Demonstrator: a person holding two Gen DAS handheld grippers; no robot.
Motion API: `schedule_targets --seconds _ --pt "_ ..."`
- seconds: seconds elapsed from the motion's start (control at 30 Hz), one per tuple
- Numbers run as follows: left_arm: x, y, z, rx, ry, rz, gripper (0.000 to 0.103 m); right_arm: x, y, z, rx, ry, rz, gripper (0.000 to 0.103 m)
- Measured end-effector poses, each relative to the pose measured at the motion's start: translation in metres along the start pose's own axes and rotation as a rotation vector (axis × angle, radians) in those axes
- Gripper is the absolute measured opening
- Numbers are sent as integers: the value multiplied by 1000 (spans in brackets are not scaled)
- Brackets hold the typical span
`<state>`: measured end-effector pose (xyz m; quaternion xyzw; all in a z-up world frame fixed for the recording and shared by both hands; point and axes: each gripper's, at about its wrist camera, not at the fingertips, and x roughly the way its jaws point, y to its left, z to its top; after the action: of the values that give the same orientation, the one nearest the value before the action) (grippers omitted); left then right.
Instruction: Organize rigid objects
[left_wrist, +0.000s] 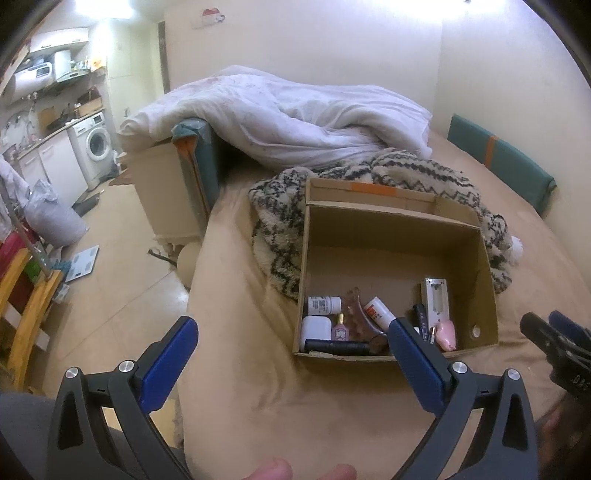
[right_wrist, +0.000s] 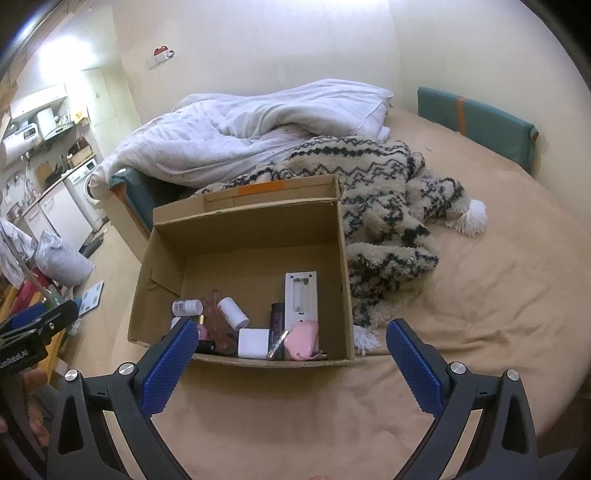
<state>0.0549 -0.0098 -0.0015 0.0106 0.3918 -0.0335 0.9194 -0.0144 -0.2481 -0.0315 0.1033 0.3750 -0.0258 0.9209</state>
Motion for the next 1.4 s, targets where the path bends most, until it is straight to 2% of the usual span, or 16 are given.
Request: schedule_targets --seconds 0.2,1.4 --pt "4 -3 -2 11 30 -13 102 0 -1 1 7 -4 0 103" --pt "9 -7 -5 22 41 -12 102 -4 2 2 1 -14 8 103"
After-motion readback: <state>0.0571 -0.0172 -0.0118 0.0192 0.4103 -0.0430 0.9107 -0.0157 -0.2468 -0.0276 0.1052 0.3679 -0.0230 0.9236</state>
